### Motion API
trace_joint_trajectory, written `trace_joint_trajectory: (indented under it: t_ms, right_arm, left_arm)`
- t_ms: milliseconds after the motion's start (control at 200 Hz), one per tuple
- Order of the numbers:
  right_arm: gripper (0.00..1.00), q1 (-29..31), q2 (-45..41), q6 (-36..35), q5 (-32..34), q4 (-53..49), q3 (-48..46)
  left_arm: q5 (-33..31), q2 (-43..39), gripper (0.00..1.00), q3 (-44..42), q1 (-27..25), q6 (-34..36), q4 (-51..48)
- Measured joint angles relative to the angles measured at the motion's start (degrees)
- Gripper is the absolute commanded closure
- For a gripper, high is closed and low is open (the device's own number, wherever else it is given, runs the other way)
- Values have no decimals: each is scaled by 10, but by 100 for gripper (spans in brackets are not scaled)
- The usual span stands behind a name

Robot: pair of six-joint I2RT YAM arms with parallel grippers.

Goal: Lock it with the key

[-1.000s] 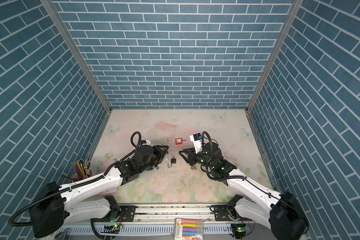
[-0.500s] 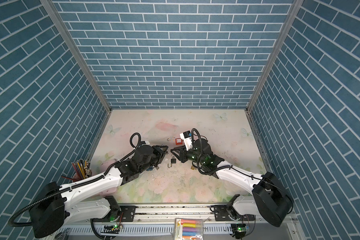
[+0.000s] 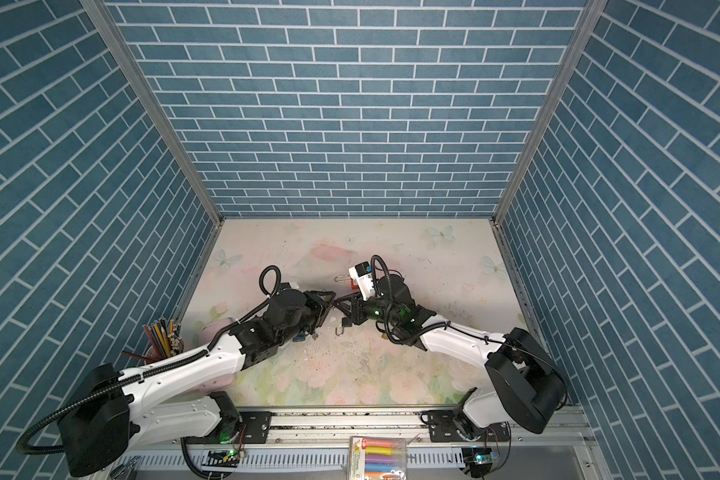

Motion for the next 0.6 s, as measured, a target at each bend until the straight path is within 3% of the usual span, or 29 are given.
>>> trace_joint_trajectory:
  t_ms: [600]
  right_arm:
    - [91,3,13,0,-9,2,3]
  left_arm:
    - [4,0,100,-6,4,-10,0]
